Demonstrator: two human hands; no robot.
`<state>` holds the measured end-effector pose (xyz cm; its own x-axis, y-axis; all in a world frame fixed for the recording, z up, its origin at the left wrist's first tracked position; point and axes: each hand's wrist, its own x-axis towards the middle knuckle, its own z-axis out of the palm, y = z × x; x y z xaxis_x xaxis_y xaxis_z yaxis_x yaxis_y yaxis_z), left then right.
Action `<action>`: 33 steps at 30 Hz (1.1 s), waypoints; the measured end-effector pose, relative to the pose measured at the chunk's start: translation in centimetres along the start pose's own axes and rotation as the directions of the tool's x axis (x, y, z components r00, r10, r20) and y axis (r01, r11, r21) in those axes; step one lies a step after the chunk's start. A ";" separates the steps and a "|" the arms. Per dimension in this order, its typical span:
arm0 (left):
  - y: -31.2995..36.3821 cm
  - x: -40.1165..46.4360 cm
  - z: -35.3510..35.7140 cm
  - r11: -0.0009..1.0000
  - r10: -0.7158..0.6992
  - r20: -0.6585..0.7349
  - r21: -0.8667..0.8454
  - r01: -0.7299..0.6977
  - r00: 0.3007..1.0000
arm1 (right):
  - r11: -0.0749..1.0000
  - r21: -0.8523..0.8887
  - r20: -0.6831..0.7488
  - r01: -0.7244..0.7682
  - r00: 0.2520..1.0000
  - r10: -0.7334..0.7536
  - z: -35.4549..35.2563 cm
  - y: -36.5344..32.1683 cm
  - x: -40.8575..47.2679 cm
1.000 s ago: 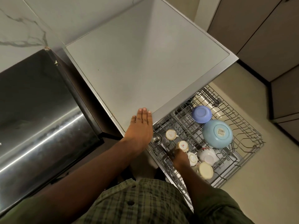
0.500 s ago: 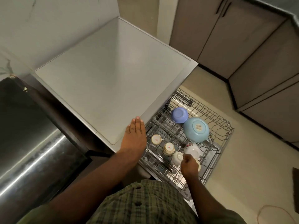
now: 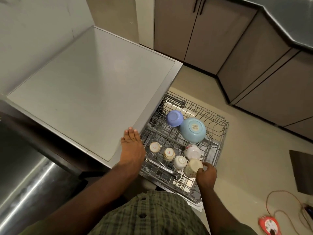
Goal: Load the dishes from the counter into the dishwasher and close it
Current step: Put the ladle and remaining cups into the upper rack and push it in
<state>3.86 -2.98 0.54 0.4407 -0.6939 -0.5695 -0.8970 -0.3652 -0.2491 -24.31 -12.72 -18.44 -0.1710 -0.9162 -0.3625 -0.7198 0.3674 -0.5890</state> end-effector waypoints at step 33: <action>-2.1 0.3 0.8 0.993 0.117 -0.049 0.034 -0.115 0.992 | 0.888 -0.109 0.091 -0.448 0.885 0.457 -0.4 1.1 2.7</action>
<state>5.89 -1.90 0.25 0.3341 -0.7611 -0.5560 -0.9424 -0.2613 -0.2087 -25.85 -14.83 -19.78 -0.4192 -0.6278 -0.6559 -0.6357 0.7187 -0.2817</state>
